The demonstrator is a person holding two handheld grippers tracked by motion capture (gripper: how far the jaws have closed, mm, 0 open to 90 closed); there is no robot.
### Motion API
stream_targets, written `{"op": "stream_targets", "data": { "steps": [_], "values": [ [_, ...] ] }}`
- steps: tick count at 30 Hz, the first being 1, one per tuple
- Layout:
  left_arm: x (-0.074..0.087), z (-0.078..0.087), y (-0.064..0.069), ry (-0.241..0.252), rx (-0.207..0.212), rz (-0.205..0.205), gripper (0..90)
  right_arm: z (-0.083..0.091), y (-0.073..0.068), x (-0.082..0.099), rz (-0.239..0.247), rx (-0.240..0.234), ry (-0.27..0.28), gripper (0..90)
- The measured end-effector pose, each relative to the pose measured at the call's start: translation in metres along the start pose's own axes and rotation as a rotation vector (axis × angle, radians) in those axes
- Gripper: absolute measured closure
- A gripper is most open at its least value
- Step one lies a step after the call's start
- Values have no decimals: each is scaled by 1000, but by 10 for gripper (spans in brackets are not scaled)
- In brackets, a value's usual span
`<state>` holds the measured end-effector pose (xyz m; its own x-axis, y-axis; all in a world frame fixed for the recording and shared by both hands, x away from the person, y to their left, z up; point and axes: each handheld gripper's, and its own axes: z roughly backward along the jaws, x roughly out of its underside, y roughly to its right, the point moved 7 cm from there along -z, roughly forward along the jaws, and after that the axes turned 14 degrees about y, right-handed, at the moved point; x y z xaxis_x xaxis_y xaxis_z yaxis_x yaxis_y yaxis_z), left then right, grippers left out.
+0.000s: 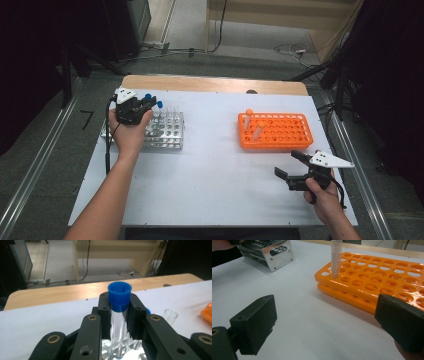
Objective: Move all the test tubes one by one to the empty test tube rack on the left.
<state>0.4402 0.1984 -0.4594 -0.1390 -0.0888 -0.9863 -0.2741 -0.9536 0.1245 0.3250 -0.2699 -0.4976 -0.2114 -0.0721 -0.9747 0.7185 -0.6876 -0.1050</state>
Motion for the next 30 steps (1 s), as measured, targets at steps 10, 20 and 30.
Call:
{"op": "stream_targets", "data": {
  "steps": [10, 20, 30],
  "values": [
    [8, 0, 1, -42, 3, -12, 649, -2, -1, 1, 3, -4, -6, 27],
    [-3, 18, 6, -12, 8, 44, 347, -2, -3, 1, 3, -6, -5, 27],
    [-6, 53, 41, 36, 161, 39, 30, -7, -6, -1, 9, -3, -2, 27]
  ]
}}
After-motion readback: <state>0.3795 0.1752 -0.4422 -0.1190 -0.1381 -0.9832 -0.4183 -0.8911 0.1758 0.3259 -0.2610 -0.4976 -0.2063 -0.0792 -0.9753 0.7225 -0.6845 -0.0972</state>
